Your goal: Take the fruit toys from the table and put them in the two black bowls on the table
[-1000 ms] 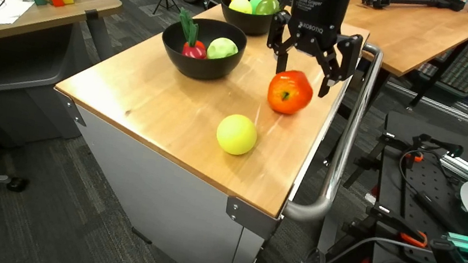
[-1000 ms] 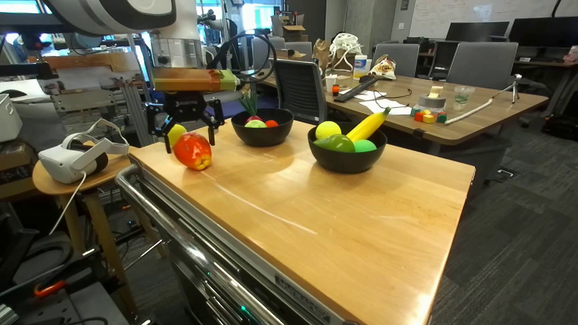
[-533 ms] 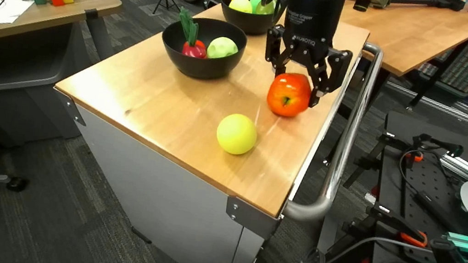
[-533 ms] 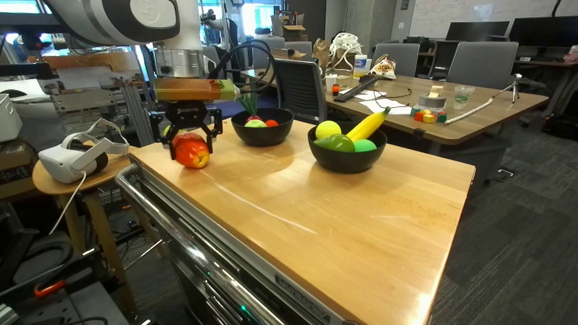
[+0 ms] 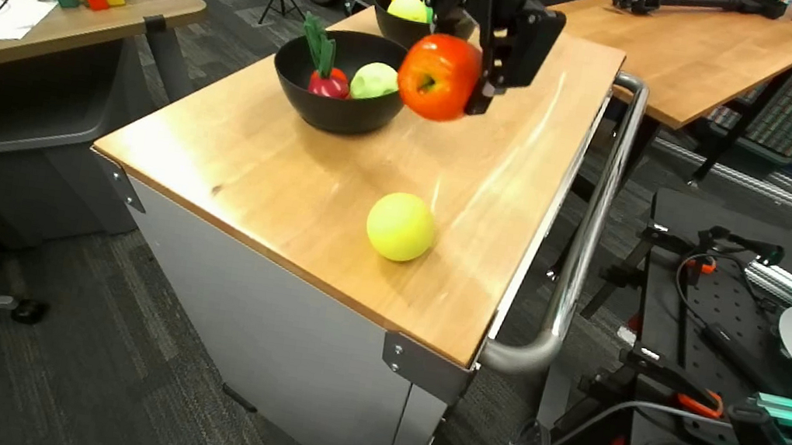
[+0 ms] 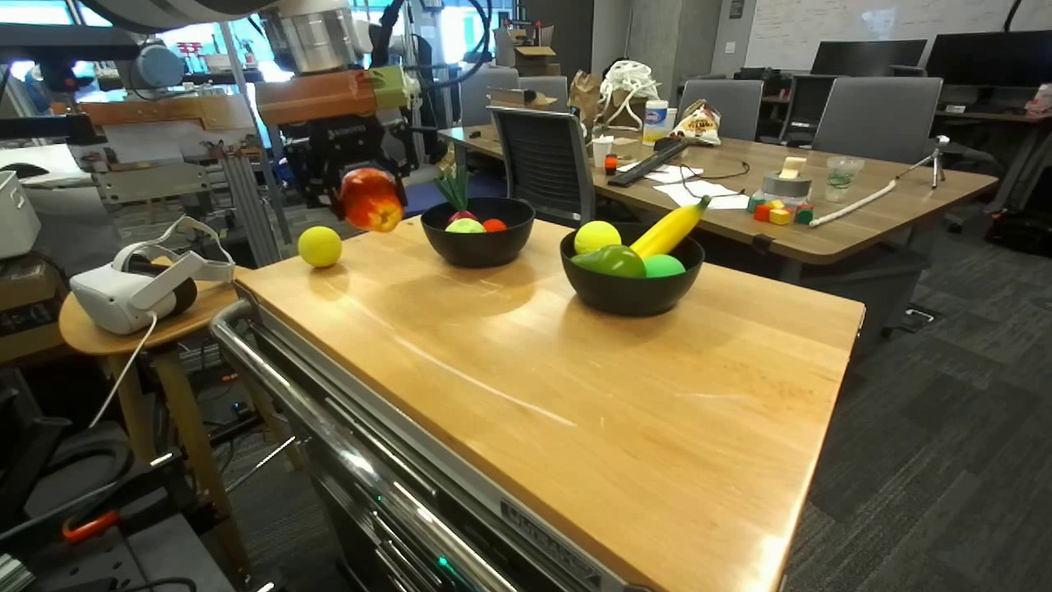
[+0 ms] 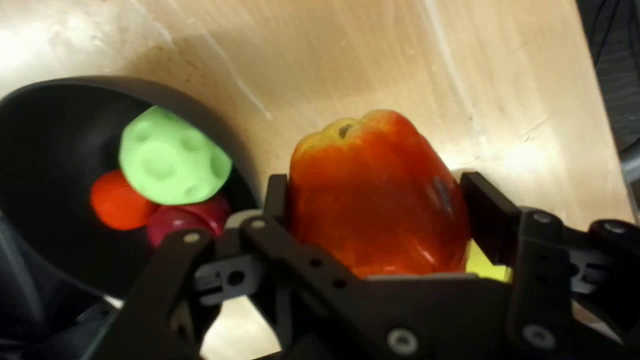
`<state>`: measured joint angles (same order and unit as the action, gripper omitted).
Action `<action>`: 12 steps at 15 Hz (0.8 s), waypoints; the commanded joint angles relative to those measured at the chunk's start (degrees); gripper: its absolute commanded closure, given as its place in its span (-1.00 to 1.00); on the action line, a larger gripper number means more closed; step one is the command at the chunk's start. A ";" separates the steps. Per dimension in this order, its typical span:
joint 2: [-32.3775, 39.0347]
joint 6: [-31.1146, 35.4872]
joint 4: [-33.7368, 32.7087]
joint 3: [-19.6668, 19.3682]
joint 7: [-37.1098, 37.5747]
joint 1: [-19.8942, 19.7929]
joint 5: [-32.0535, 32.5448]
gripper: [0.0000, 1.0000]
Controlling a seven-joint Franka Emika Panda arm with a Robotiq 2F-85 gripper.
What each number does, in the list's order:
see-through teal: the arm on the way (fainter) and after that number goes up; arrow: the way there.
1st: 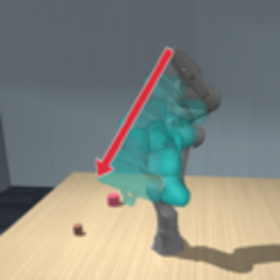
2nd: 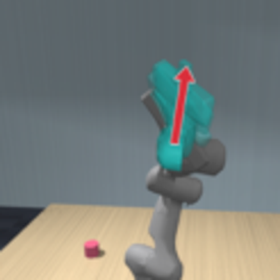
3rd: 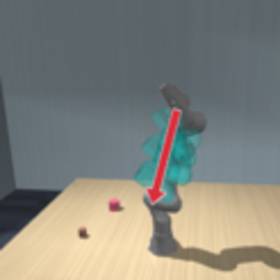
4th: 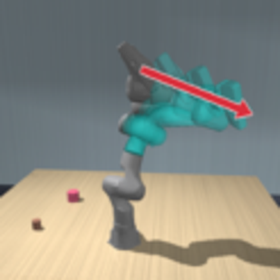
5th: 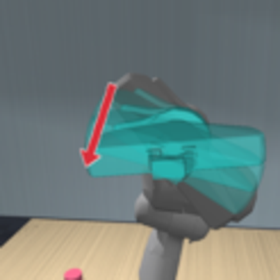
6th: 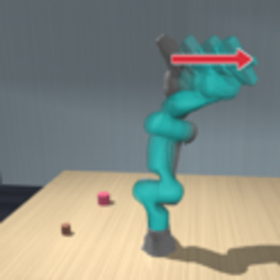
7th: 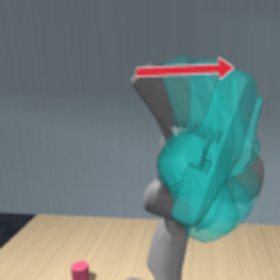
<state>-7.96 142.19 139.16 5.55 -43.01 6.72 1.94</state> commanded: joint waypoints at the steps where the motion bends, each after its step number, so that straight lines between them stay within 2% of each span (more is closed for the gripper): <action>1: 2.11 5.79 -3.72 0.61 13.15 -1.58 10.19 -0.15; 4: 6.93 8.82 -8.65 0.20 27.34 -3.87 23.26 -0.15; 7: 11.96 6.22 -14.43 -0.71 39.87 -4.37 34.28 -0.15; 9: 15.23 4.87 -17.43 -1.52 43.09 -3.52 36.21 -0.15; 12: 19.47 3.88 -20.67 -1.59 42.88 -2.31 34.21 -0.15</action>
<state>7.14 148.14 123.59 4.47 -1.75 2.55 36.30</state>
